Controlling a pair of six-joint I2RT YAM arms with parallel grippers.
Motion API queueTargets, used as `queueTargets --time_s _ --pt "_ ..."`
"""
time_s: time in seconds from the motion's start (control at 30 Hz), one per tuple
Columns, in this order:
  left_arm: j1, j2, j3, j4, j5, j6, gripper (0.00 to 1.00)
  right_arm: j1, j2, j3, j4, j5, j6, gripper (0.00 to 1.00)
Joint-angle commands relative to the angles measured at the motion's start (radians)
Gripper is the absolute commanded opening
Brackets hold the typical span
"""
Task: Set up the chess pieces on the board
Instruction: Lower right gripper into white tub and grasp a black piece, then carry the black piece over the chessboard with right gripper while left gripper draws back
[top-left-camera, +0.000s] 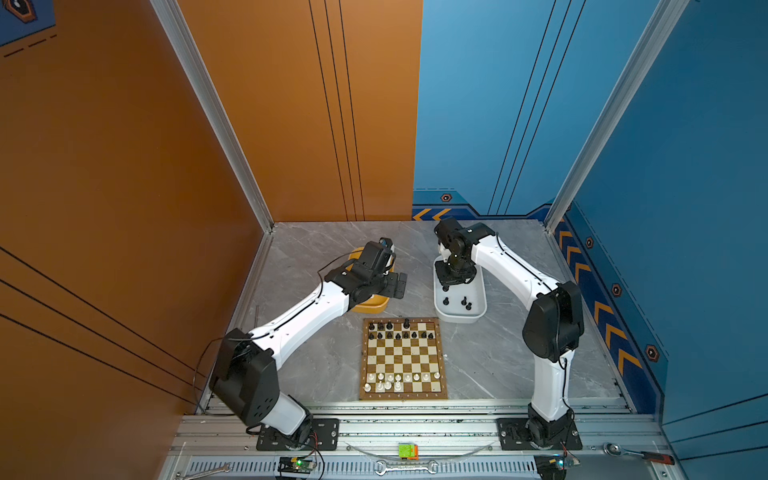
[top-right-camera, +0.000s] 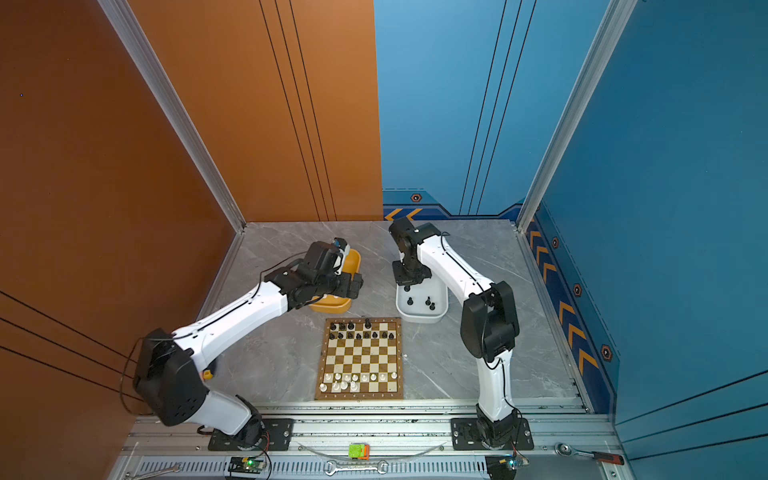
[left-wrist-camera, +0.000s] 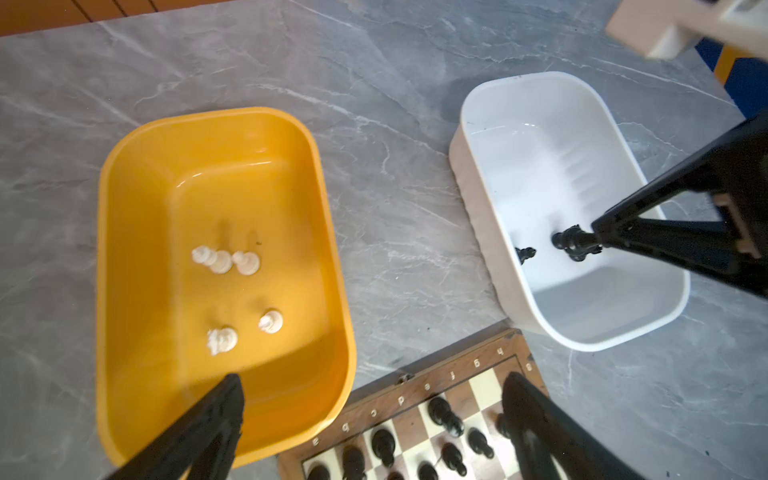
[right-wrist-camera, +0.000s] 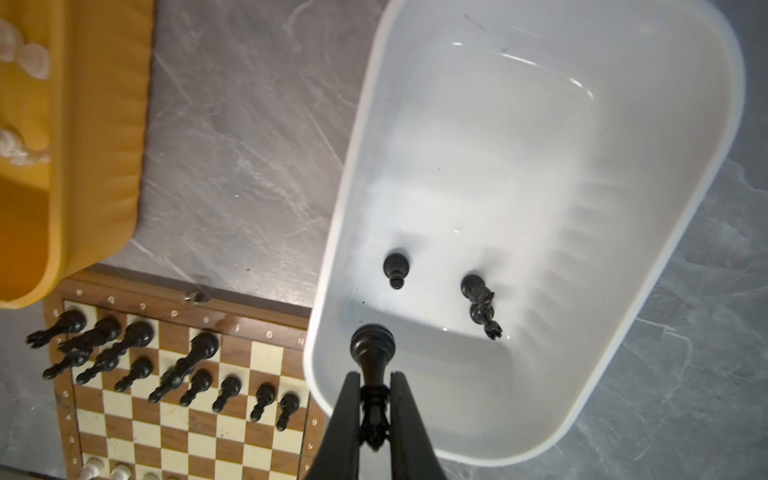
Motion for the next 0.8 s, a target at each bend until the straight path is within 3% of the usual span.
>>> queueTargets --time_s 0.0,0.33,0.77 --pt "0.019 -0.104 -0.094 -0.019 -0.054 -0.024 0.98 0.066 -0.002 0.07 -0.088 0.025 0.026 0.1" --pt "0.034 -0.416 -0.361 -0.055 -0.113 -0.116 0.98 0.268 0.108 0.206 -0.13 0.021 0.052 0.1" --pt "0.03 -0.636 -0.451 -0.156 -0.13 -0.18 0.97 0.397 0.19 0.218 -0.126 0.069 0.051 0.1"
